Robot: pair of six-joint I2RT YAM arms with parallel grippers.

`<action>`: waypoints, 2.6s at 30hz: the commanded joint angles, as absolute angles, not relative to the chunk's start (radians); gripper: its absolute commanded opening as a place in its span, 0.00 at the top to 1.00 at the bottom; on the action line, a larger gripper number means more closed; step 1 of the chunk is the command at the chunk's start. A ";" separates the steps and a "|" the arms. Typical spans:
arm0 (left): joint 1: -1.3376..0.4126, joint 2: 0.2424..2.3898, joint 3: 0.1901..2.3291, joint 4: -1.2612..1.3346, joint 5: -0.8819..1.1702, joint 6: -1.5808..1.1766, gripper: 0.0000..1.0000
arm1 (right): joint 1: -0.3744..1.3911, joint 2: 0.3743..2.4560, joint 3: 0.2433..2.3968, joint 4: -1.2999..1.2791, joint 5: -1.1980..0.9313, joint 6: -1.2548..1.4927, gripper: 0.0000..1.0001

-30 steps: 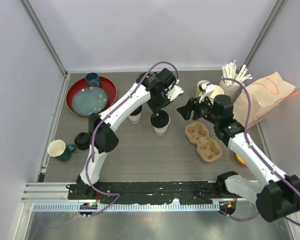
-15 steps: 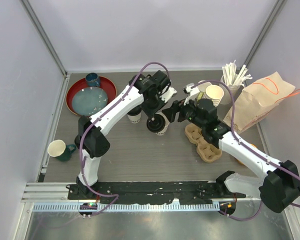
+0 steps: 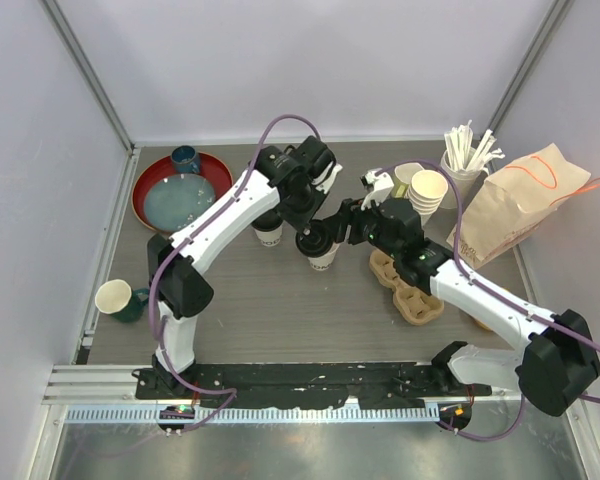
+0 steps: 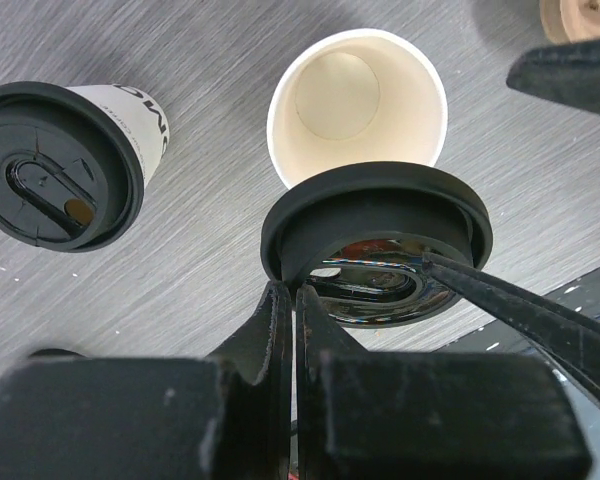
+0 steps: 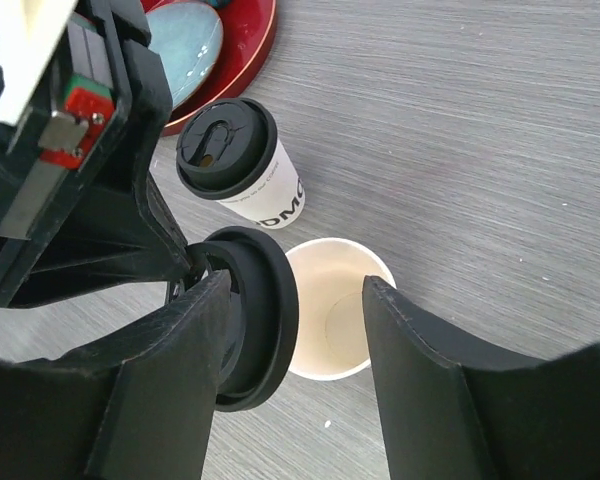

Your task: Pack the takeout coffee

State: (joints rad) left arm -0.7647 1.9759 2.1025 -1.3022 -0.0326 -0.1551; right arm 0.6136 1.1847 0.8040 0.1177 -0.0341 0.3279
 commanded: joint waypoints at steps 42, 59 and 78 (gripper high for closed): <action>-0.693 2.037 2.132 -1.253 0.025 -0.525 1.00 | 0.627 1.359 0.910 0.046 0.026 0.298 0.57; -0.695 2.103 2.164 -1.253 0.095 -0.514 1.00 | 0.601 1.401 0.920 0.035 0.029 0.321 0.60; -0.693 2.137 2.187 -1.258 0.081 -0.502 1.00 | 0.601 1.427 0.920 0.057 0.025 0.299 0.61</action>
State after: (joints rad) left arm -0.6979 2.1330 2.1418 -1.2613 0.0837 -0.5152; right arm 0.6044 1.4151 0.8940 0.0090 0.0315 0.3119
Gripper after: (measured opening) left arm 0.015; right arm 0.388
